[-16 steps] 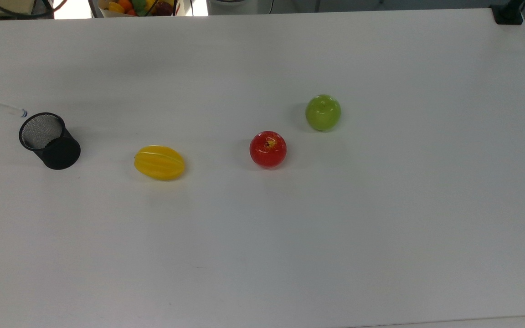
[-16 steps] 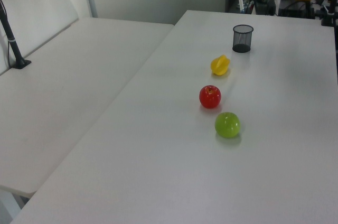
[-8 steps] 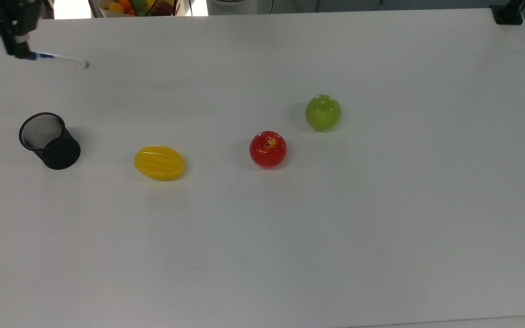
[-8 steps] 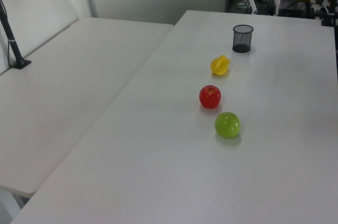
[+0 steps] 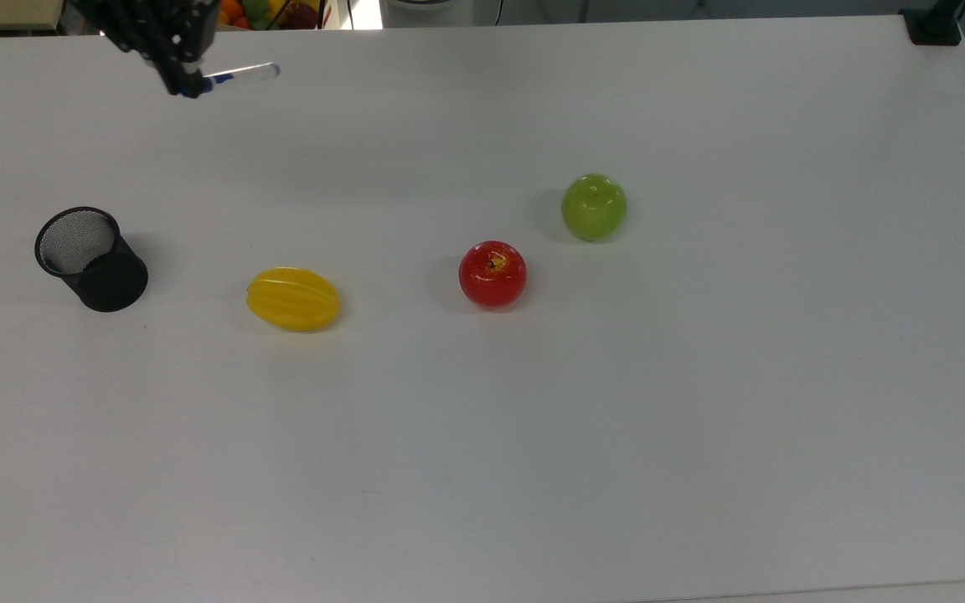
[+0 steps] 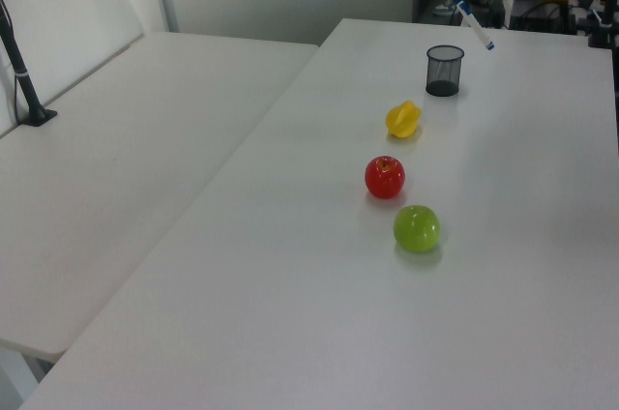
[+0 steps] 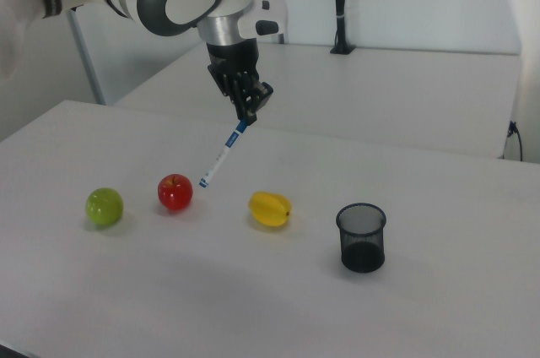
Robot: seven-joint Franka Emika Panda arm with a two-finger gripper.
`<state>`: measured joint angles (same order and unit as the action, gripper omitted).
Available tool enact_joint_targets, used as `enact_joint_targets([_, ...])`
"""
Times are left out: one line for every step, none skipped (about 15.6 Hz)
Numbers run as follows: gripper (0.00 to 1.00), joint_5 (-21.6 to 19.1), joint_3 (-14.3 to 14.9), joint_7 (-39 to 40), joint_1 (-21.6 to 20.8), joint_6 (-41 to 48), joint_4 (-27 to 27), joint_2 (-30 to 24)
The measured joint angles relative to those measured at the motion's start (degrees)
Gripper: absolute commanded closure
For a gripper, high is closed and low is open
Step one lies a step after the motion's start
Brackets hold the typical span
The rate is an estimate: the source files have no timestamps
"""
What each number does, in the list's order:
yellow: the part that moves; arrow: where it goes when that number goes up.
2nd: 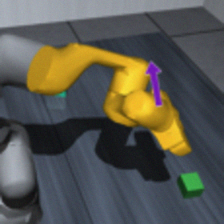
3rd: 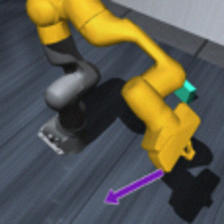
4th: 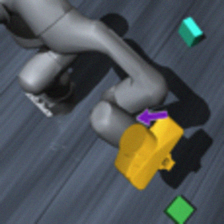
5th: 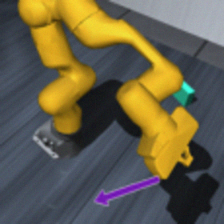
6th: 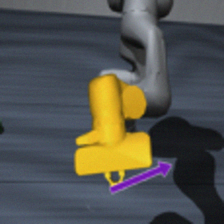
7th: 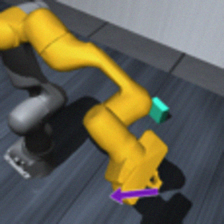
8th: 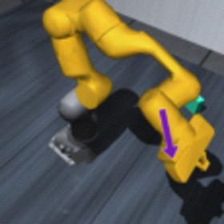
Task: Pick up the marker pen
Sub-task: 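Carry the marker pen over the table beside the red apple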
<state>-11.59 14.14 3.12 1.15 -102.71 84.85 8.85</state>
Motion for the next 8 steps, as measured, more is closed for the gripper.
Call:
enact_joint_targets([0.98, 0.39, -0.91, 0.12, -0.03, 1.26, 0.15, -0.11])
enact_joint_targets([0.98, 1.05, -2.12, 0.22, -0.39, 2.57, 0.63, -0.26])
enact_joint_targets([0.98, 1.46, -2.63, 0.22, -1.08, 3.04, 1.15, -0.32])
enact_joint_targets([0.98, 1.69, -2.84, 0.23, -1.85, 3.14, 1.82, -0.33])
enact_joint_targets([0.98, 1.81, -2.99, 0.23, -2.57, 3.15, 2.54, -0.32])
enact_joint_targets([0.98, 1.92, -3.11, 0.23, -3.13, 3.15, 3.33, -0.29])
enact_joint_targets([0.98, 2.01, -3.47, 0.29, -3.34, 3.15, 4.05, -0.25])
enact_joint_targets([0.98, 2.22, -3.99, 0.40, -3.42, 3.14, 4.70, -0.17])
